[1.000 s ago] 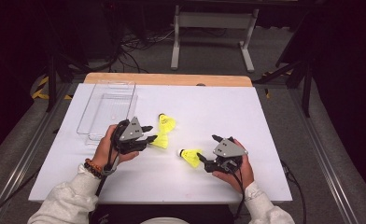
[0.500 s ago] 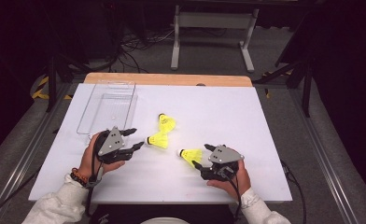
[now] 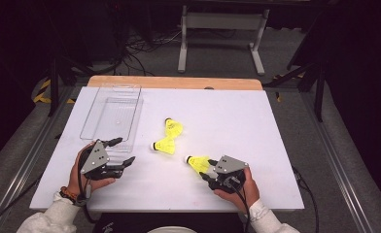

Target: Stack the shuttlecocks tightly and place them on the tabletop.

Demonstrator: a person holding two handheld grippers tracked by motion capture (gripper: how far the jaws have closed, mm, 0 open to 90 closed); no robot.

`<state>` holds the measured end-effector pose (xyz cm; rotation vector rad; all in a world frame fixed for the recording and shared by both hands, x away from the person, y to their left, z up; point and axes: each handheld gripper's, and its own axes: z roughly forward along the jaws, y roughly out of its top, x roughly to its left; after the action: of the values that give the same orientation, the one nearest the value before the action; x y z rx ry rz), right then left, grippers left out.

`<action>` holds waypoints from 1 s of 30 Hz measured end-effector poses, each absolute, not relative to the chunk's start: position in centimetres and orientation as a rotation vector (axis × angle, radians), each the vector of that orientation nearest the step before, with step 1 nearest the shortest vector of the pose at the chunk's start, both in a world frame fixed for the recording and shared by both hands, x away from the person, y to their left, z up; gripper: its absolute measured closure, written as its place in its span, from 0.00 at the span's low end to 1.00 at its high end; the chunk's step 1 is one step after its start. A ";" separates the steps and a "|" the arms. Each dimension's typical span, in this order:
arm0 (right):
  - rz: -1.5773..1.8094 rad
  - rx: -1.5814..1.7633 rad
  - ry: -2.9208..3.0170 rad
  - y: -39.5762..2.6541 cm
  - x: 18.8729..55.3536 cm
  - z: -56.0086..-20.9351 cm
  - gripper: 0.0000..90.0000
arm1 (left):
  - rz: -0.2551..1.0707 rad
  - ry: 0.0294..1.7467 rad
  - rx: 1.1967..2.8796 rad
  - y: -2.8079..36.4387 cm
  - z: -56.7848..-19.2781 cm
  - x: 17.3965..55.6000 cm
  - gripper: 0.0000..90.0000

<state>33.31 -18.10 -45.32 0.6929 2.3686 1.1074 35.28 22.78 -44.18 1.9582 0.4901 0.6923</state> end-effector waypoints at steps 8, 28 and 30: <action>1.124 0.687 2.393 -17.9 33.3 -45.3 0.50 | 0.693 0.544 1.972 24.9 -45.4 34.3 0.25; 1.066 0.657 2.410 -17.4 34.1 -46.2 0.96 | 0.639 0.650 1.929 29.0 -46.6 32.7 0.11; 1.070 0.652 2.405 -17.4 34.1 -46.2 0.98 | 0.636 0.645 1.927 29.0 -46.6 32.7 0.11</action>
<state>34.10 -17.44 -46.16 0.6519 2.4054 1.0700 32.74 29.02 -46.62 1.9275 0.6452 0.6364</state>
